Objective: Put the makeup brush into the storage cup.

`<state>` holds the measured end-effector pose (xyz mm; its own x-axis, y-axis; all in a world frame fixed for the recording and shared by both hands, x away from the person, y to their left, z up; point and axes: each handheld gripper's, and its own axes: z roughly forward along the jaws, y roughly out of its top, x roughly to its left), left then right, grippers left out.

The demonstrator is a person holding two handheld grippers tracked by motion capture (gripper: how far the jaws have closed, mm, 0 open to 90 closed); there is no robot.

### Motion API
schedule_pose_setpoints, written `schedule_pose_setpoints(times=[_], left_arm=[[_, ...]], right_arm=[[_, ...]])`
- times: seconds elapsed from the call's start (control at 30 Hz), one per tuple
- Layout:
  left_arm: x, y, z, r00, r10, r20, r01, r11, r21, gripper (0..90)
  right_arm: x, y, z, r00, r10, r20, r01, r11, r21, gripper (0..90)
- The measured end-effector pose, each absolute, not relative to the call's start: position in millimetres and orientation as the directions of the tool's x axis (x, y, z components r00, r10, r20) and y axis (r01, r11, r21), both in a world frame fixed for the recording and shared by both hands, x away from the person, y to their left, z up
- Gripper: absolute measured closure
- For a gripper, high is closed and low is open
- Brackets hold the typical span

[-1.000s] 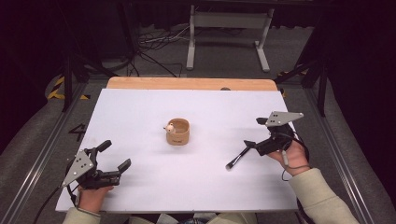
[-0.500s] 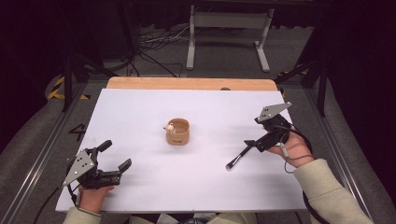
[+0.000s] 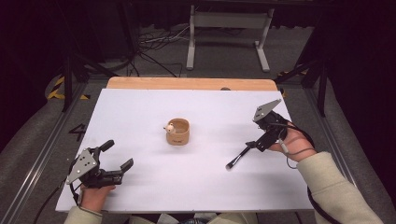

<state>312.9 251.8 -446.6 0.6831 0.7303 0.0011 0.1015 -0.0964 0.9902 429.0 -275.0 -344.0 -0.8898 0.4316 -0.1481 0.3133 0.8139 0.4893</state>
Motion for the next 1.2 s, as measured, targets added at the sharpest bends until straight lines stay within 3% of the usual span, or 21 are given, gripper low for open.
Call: schedule_pose_setpoints(times=[0.7,1.2], left_arm=[[314.5,253.7,-446.7,0.68,0.733,-0.003,0.104,-0.092,0.99,4.5],[311.5,257.5,-446.5,0.672,0.741,-0.008,0.105,-0.084,0.991,4.6]], right_arm=[[440.1,-253.4,-355.9,-0.925,0.348,-0.151,0.287,0.902,0.322,5.5],[443.8,-247.5,-376.9,-0.94,0.314,-0.134,0.272,0.926,0.261,5.8]])
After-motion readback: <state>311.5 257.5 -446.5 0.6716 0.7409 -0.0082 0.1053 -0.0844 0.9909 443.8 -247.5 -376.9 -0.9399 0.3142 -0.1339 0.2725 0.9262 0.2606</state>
